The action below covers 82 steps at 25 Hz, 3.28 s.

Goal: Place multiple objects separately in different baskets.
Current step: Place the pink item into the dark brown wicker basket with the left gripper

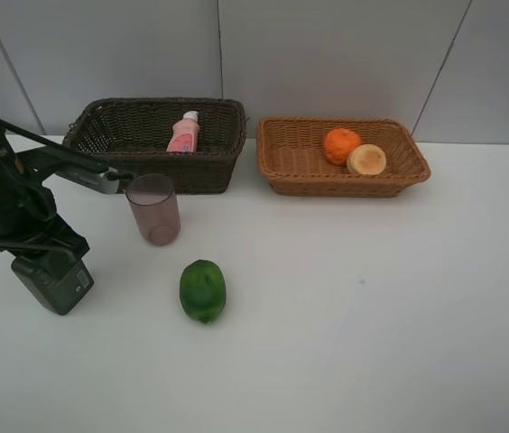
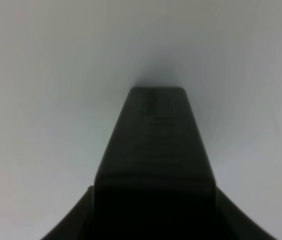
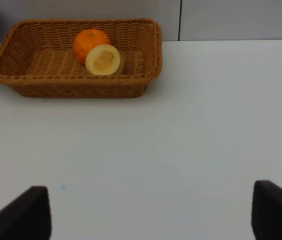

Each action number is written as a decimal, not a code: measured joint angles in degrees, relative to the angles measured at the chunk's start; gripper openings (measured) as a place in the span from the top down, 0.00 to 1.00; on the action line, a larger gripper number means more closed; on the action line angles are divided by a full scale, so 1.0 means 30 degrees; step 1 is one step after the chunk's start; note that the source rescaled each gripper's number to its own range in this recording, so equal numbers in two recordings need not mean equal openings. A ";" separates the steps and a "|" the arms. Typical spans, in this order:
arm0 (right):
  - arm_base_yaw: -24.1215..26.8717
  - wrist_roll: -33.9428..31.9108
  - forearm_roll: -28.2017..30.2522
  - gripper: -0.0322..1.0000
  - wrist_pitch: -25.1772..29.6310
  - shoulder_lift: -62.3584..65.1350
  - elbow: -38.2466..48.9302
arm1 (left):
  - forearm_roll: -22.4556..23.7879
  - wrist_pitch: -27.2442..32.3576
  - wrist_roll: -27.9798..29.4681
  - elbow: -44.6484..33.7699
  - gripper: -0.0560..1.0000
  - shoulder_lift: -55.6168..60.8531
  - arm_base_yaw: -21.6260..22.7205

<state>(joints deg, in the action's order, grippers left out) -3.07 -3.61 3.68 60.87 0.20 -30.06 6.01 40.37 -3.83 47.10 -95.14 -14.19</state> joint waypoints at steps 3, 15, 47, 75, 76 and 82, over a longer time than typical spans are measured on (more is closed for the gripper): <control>0.0000 0.0000 0.0000 0.28 0.0000 0.0000 0.0000 | 0.0000 -0.0023 0.0000 0.0000 0.49 0.0000 0.0000; 0.0000 0.0000 0.0000 0.28 0.0000 0.0000 0.0000 | -0.0181 -0.0024 0.0000 0.0000 0.49 0.0000 0.0000; 0.0000 0.0000 0.0000 0.28 0.0000 0.0000 0.0000 | 0.0086 0.4580 0.1376 1.1022 0.49 0.2877 0.0000; 0.0000 -0.0016 0.0000 0.28 -0.0015 0.0000 0.0000 | 0.3380 -0.1359 0.5168 1.6903 0.49 -0.8472 0.0420; 0.0000 -0.0016 0.0000 0.28 -0.0015 0.0000 0.0000 | 0.3380 -0.1457 0.5168 1.6903 0.49 -0.8646 0.0420; 0.0000 -0.0016 0.0000 0.28 -0.0015 0.0000 0.0000 | 0.3380 -0.1723 0.5168 1.6937 0.49 -0.9422 0.0420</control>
<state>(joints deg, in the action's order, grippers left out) -3.07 -3.66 3.68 60.83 0.20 -30.06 16.15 35.20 11.68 97.91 -123.40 -12.93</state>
